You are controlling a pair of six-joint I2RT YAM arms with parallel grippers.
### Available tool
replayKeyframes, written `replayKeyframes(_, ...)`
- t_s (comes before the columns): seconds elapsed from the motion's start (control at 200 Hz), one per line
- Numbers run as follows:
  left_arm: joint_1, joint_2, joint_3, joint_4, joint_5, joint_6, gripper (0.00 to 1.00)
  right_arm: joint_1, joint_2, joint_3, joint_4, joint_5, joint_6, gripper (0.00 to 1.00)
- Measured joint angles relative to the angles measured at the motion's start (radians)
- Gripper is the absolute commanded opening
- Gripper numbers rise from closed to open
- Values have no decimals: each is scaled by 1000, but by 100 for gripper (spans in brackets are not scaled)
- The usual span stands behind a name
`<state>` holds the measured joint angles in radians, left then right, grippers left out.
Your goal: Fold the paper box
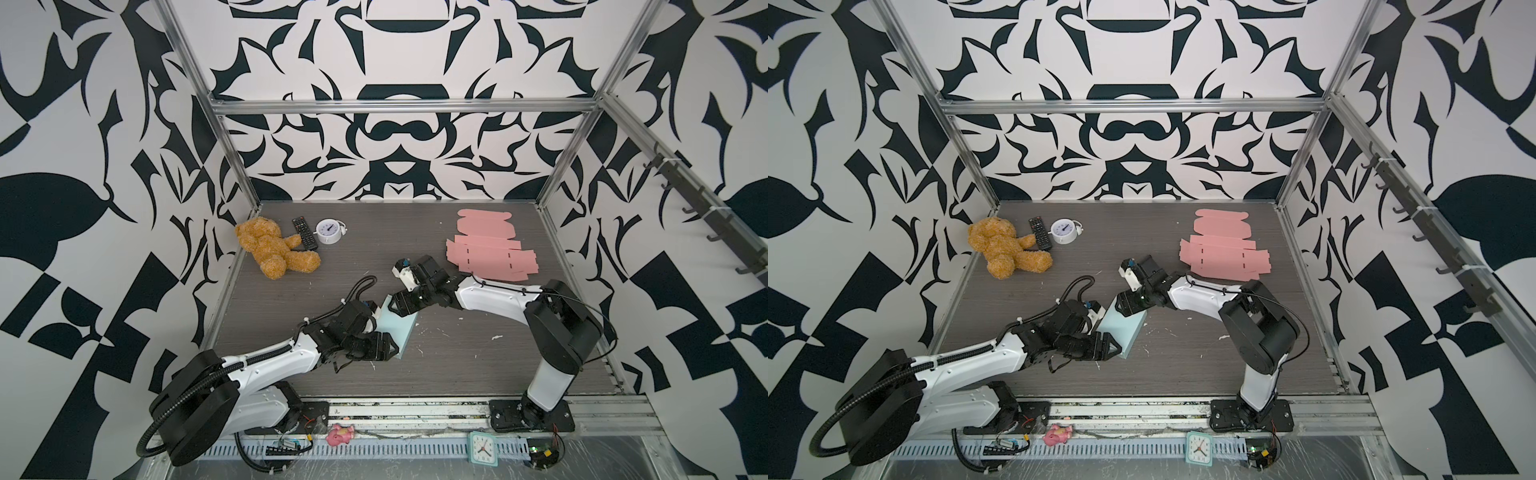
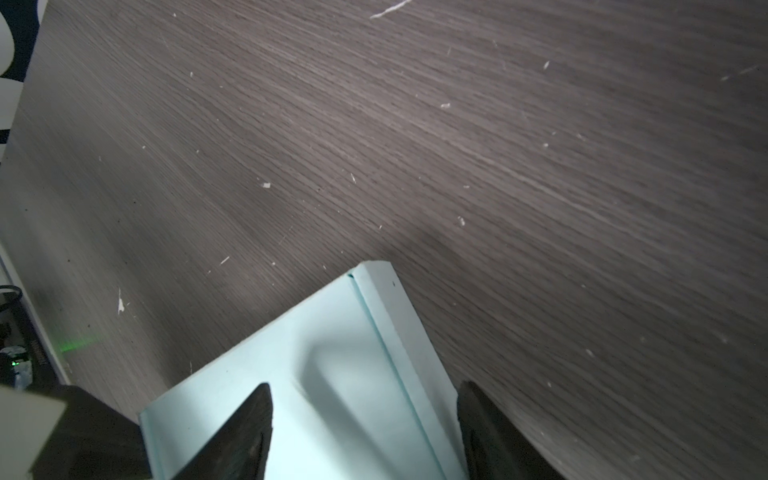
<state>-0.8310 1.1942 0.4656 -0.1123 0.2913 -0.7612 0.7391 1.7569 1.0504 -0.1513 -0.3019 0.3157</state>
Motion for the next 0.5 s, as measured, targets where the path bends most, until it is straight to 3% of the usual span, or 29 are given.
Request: replayKeyframes(0.505,67,3,10,-20,5,40,77,0,-77,-67,10,9,23,71)
